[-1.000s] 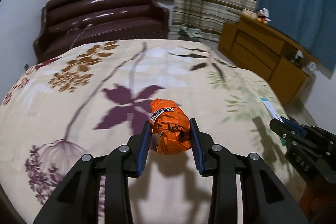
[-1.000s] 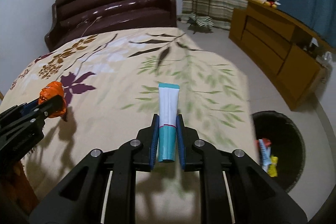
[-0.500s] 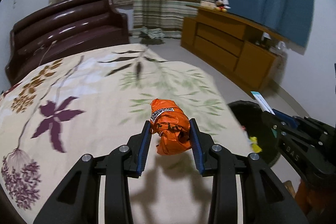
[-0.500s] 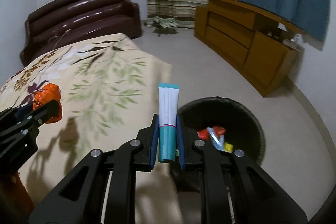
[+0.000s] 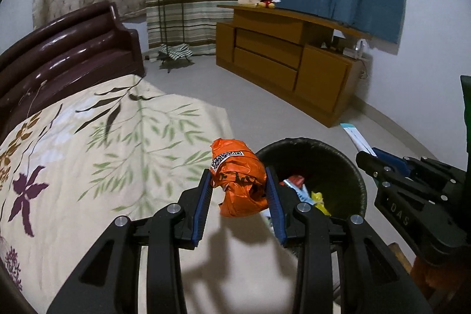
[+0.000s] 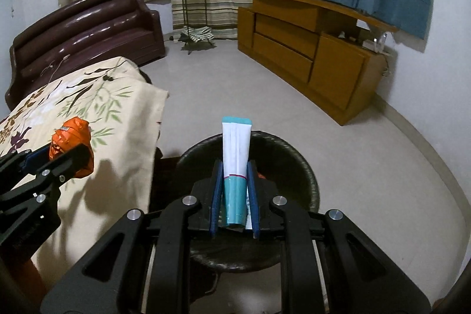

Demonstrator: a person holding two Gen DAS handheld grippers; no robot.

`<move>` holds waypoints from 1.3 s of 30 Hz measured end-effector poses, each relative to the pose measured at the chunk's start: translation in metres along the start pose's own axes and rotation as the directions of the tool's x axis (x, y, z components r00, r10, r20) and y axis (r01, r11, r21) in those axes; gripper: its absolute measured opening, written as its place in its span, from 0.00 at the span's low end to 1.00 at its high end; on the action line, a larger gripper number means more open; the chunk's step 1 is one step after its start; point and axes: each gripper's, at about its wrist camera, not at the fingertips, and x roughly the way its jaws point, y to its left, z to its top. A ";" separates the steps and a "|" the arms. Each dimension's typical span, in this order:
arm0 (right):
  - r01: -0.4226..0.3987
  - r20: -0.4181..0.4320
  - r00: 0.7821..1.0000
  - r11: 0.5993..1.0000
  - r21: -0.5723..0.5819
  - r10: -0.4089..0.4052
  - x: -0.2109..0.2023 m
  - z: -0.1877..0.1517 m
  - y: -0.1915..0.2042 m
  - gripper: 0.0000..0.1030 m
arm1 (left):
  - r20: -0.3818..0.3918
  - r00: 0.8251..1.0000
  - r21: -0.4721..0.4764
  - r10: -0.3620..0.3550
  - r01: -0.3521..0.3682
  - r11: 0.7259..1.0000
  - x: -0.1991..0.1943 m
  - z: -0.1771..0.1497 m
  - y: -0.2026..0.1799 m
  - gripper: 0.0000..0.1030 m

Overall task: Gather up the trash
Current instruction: 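Carry both items over the black bin and open both tools to drop them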

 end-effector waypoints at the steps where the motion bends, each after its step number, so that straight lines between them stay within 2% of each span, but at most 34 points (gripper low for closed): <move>1: 0.003 0.001 1.000 1.000 0.003 -0.003 0.000 0.000 -0.003 0.16 | 0.001 1.000 0.000 -0.002 0.002 1.000 0.003 0.002 -0.003 0.36; 14: 0.014 0.002 1.000 0.999 0.048 -0.014 0.013 0.004 -0.027 0.16 | -0.005 1.000 0.034 -0.018 0.019 0.999 0.030 0.019 -0.033 0.36; 29: 0.021 -0.022 1.000 0.997 0.080 -0.019 0.036 0.006 -0.039 0.16 | -0.023 1.000 0.056 0.000 0.001 0.998 0.050 0.024 -0.043 0.36; 31: 0.018 -0.027 0.999 0.997 0.080 -0.016 0.039 0.007 -0.040 0.17 | -0.031 1.000 0.058 -0.002 0.004 0.998 0.052 0.025 -0.044 0.40; 32: 0.013 -0.031 0.999 0.997 0.082 -0.011 0.041 0.007 -0.041 0.19 | -0.035 0.999 0.061 -0.002 0.004 0.998 0.053 0.026 -0.044 0.46; 33: 0.011 -0.033 0.999 0.997 0.083 -0.008 0.041 0.007 -0.040 0.21 | -0.036 0.999 0.061 -0.001 0.003 0.998 0.053 0.026 -0.044 0.54; 34: 0.011 -0.034 0.999 0.996 0.084 -0.008 0.042 0.007 -0.041 0.28 | -0.037 0.999 0.062 0.000 0.002 0.998 0.053 0.026 -0.044 0.56; 39: 0.020 -0.028 0.999 0.995 0.096 -0.017 0.043 0.007 -0.043 0.36 | -0.037 0.999 0.060 0.000 0.002 0.998 0.054 0.026 -0.044 0.62</move>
